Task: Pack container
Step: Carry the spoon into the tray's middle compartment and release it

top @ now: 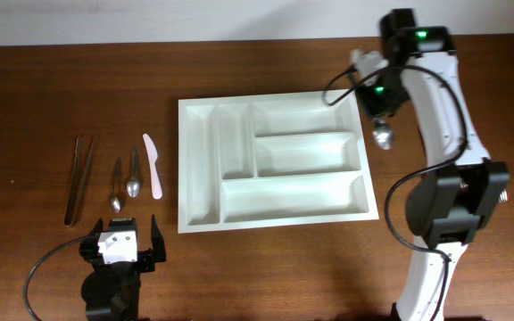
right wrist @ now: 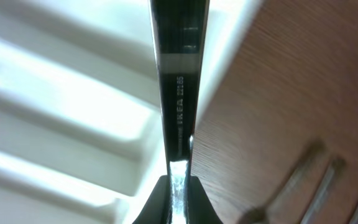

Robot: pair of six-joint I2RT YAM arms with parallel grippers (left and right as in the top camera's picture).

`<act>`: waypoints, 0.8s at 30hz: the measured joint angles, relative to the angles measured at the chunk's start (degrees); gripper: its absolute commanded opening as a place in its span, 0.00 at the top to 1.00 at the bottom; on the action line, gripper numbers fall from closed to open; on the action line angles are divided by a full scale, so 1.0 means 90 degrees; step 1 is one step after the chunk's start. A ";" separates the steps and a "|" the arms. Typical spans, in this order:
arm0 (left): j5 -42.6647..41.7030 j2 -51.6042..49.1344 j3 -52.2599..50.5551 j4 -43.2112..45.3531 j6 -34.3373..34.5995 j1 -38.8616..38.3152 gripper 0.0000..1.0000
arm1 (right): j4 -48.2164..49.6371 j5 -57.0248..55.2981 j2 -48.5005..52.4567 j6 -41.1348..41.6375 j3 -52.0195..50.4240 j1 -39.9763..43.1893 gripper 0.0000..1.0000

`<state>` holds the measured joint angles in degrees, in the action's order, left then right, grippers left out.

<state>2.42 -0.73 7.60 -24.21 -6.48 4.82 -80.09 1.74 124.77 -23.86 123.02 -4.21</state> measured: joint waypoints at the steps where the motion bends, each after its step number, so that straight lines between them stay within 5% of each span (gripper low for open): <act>1: 0.0000 0.0000 0.0000 0.0000 0.0000 0.0000 0.01 | -0.0010 0.0034 0.0000 -0.0124 0.0000 -0.0121 0.96; 12: 0.0000 0.0000 0.0000 0.0000 0.0000 0.0000 0.01 | -0.0029 0.0860 0.0000 -0.2399 0.0000 -0.1268 0.96; 24: 0.0000 0.0000 0.0000 0.0002 0.0000 0.0000 0.01 | -0.0027 0.1163 -0.0012 -0.4279 -0.0680 -0.1484 0.96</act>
<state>2.42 -0.73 7.60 -24.18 -6.48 4.82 -80.34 12.21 124.66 -62.37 116.90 -17.56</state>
